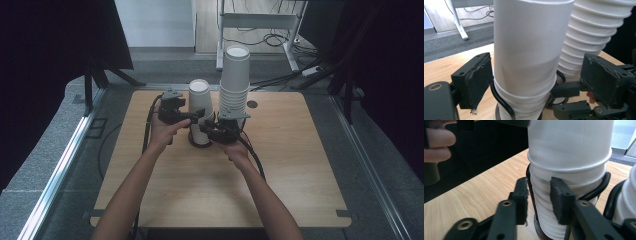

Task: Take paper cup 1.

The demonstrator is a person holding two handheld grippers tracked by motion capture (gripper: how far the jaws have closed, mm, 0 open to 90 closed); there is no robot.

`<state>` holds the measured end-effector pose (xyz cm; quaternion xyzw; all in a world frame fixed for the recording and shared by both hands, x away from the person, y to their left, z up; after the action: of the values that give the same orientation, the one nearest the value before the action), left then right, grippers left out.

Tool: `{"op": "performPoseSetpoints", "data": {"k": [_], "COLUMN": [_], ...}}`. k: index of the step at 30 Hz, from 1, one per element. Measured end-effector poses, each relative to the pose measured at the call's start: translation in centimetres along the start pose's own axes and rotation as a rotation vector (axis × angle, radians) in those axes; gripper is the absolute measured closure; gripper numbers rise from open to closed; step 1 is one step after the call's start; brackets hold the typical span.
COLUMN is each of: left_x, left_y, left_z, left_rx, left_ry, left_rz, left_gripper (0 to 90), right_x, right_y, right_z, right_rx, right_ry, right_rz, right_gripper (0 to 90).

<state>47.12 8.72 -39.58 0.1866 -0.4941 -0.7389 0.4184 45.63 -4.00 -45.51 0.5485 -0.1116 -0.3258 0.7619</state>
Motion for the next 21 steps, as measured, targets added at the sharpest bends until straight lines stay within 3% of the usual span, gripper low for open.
{"op": "performPoseSetpoints", "data": {"k": [4, 10, 21], "left_x": [-0.3, -0.6, -0.7], "left_y": [0.2, -0.1, 0.1], "left_z": [-0.6, -2.2, -3.4], "left_rx": [0.000, -0.018, -0.011], "left_ry": [-0.002, 0.004, 0.016], "left_rz": [0.007, 0.004, 0.000], "left_gripper": [11.0, 11.0, 9.9], "right_x": [0.0, -0.1, 0.0], "right_y": [0.0, 0.0, -0.1], "right_z": [-0.3, -0.3, -0.4], "right_rx": [0.005, 0.010, -0.001], "right_ry": [0.000, -0.001, -0.008], "right_rz": [0.005, 0.008, 0.019], "right_gripper": [74.0, 73.7, 75.1]}}
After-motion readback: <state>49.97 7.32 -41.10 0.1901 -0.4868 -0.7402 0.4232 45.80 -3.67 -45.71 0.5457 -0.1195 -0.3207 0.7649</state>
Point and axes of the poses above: each handheld gripper's, and its own axes: z roughly backward along the jaws, y roughly out of its top, x roughly to its right, the point moved 6 cm from there along -z, roughly forward along the jaws, and after that the axes turned 2 degrees about y, right-handed, at the moved point
